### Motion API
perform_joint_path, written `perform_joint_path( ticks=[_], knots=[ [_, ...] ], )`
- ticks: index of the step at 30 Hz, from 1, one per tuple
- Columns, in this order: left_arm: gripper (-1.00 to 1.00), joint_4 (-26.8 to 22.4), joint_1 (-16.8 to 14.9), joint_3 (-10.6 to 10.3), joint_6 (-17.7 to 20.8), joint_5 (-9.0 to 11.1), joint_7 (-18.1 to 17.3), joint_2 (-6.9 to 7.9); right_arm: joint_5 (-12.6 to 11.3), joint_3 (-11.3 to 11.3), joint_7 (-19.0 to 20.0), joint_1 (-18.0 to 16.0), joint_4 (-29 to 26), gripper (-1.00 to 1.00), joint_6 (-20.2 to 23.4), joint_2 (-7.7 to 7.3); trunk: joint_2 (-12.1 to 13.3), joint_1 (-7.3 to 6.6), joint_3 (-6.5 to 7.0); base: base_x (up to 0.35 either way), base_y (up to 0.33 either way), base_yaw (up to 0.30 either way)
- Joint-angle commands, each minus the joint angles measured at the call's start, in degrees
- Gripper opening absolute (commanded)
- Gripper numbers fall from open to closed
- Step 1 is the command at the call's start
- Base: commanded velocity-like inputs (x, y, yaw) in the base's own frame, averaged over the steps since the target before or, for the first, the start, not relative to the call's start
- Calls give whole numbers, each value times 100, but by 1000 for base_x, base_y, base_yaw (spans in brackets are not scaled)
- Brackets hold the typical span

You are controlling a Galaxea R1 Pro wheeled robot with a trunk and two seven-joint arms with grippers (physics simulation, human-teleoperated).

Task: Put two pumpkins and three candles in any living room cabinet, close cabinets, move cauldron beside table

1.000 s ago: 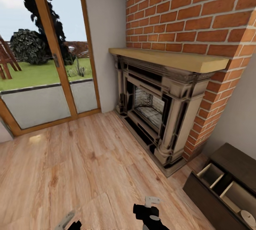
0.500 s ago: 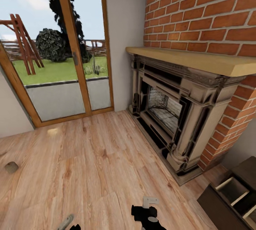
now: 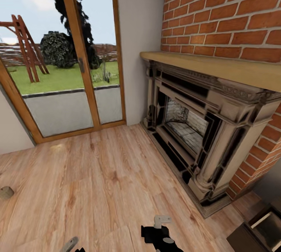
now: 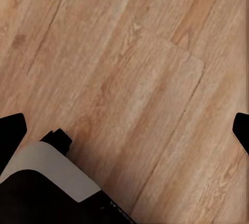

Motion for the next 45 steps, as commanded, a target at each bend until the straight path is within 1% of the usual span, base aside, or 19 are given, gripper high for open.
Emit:
perform_joint_path(
  ticks=[1,3,7,9,18,19,22,27,40,45],
  knots=[
    [100,-10,-2,-39,10,32,48,9,-30,40,-51,-8,-11,100,10,-5,-5,4,-7,272,192,0],
    [100,7,-4,-36,8,39,48,19,-27,40,-54,-7,-11,100,-3,0,-5,4,-7,249,221,0],
    [100,35,-17,-24,13,116,43,191,-17,43,-73,-8,-25,100,-32,10,-5,4,-7,193,276,31],
    [100,39,-19,-15,12,129,31,229,-20,46,-106,-8,-28,100,-33,20,-5,4,-7,234,256,197],
    [100,74,-19,-17,-31,109,-38,212,-21,48,-121,-8,-29,100,-35,27,-5,4,-7,307,132,264],
    [100,116,-19,-21,-95,112,-39,212,-21,48,-120,-9,-29,100,-35,28,-5,4,-7,334,28,275],
    [100,395,-19,-45,-447,120,-40,207,-21,48,-104,-8,-25,100,-34,20,-5,4,-8,337,9,275],
    [100,466,-19,-50,-539,84,-40,183,-24,42,-68,-9,-19,100,-46,3,-5,4,-17,340,2,255],
    [100,411,-19,-77,-557,58,-49,189,-89,27,-56,-8,-82,100,-123,11,-5,4,-20,340,0,24],
    [100,406,-19,-65,-557,75,-57,221,-91,24,-57,-8,-74,100,-123,6,-5,4,-20,340,0,0]
  ],
)
